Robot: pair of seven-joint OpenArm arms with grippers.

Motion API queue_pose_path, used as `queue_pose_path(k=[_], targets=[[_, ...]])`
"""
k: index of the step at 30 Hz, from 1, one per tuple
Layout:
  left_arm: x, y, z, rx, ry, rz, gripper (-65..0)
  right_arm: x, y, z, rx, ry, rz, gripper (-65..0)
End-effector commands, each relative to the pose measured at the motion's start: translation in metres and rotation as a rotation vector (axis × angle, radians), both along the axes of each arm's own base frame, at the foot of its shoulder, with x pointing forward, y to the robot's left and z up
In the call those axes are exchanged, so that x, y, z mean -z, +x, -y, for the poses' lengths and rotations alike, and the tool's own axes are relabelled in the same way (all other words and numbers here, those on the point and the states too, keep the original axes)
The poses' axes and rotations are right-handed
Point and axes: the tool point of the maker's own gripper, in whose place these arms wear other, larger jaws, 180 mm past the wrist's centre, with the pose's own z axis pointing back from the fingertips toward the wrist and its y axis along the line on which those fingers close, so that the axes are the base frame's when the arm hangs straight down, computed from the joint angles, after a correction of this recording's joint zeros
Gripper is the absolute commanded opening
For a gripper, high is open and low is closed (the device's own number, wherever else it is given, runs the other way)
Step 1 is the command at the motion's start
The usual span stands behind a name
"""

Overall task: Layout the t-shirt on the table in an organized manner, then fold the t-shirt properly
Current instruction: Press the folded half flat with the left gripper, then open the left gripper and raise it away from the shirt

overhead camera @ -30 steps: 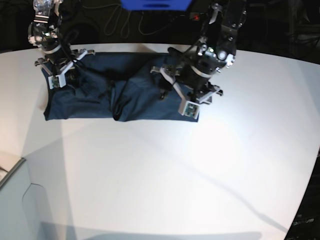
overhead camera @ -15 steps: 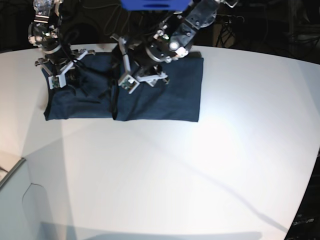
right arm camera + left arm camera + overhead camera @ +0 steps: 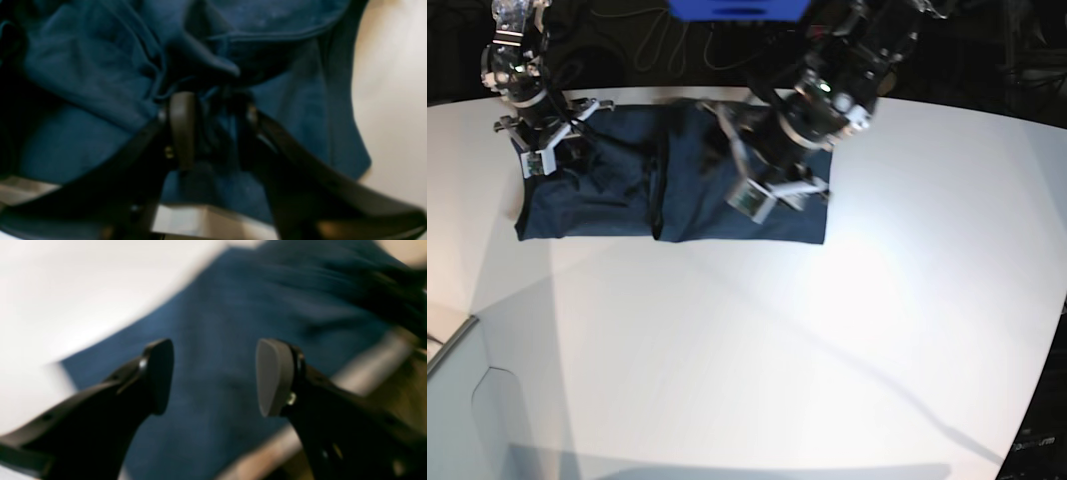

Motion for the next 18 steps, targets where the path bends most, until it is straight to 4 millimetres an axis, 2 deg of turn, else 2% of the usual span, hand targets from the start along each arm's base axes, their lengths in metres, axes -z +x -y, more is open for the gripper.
queue_pose_path(k=[1,5,10,13,18], targets=[[-0.008,0.007,-0.016,-0.043,-0.003,0.028,-27.0,-0.014,0.011,0.009,0.011,-0.025,0.044,-37.4],[-0.004,0.022,-0.080,-0.219,0.041,0.029,-27.0,-0.036,0.023,0.020,0.078,-0.034,0.116,-25.6],[-0.002,0.027,-0.137,-0.374,0.081,0.029,-26.8,-0.044,0.036,0.033,0.119,-0.040,0.151,-21.5],[-0.002,0.026,-0.160,-0.432,0.100,0.027,-26.7,-0.039,0.043,0.037,0.126,-0.034,0.146,-21.5],[-0.003,0.025,-0.175,-0.484,0.071,0.017,-26.7,-0.022,0.047,0.036,0.137,-0.004,0.110,-21.5]])
